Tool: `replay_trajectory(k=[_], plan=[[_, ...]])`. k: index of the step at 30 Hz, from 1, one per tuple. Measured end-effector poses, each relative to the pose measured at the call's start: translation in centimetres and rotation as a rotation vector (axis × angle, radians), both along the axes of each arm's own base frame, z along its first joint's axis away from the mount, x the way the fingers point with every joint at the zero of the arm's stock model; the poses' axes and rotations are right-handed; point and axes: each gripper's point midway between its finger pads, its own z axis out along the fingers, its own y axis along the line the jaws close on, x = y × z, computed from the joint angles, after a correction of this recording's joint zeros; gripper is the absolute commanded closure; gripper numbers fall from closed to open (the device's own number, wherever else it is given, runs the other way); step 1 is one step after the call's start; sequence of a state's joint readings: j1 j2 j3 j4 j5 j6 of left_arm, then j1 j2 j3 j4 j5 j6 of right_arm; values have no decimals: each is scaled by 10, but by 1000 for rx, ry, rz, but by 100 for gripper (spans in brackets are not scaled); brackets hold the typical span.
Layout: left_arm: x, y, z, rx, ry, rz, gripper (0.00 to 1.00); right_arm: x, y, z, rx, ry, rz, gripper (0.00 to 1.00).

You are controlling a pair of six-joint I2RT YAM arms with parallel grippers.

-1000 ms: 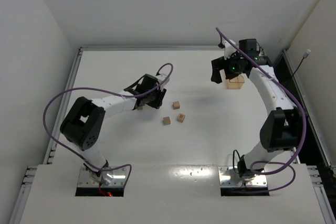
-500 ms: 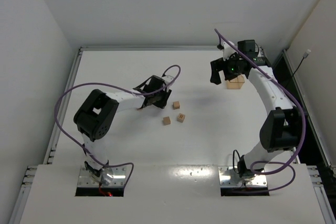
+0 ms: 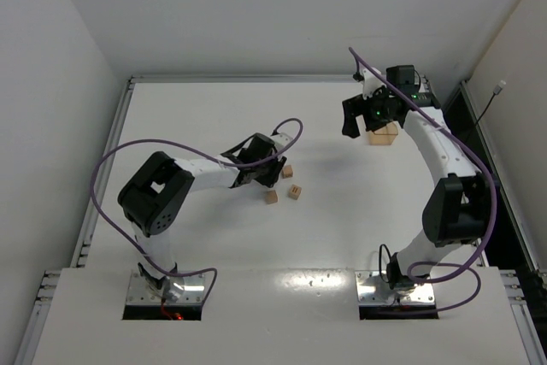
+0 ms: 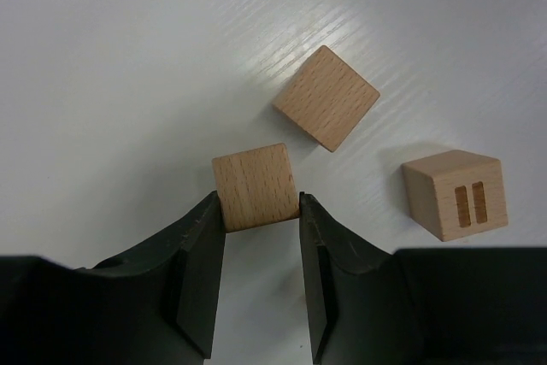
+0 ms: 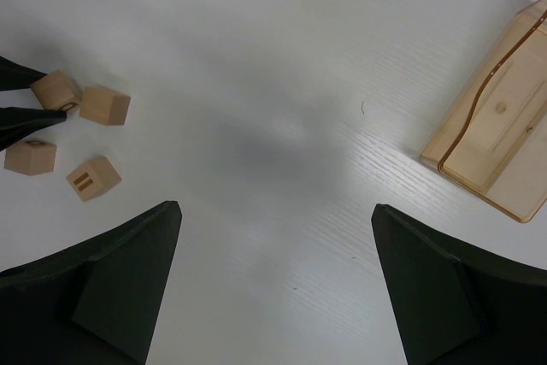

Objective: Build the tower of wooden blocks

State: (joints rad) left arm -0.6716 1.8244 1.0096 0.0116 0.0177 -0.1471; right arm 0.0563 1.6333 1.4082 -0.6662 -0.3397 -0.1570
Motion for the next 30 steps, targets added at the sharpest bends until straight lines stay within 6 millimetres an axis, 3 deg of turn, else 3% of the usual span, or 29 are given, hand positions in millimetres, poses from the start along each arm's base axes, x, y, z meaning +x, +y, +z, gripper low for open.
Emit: replay_trajectory(k=[4,5,8,11,16,20,27,30], plan=[[-1,0,0,-4,6,10,67,0,0,0,0,0,0,9],[-1,0,-1,-4,10,13,57,0,0,0,0,0,0,9],[-6,4,-6,9,37,22,40,0,0,0,0,1,0,9],[-9,6,-9,11,49,33,40,0,0,-1,0,3,0,9],[-8,8,-9,14,51,52,55,0,0,-2,-1,5,0,9],[-8,8,-10,24,64,63,56,0,0,-2,-1,5,0,9],[4,-4,-9,11,102,101,59,0,0,-2,-1,6,0,9],[7,-8,-8,1,119,122,67,0,0,-2,-1,6,0,9]])
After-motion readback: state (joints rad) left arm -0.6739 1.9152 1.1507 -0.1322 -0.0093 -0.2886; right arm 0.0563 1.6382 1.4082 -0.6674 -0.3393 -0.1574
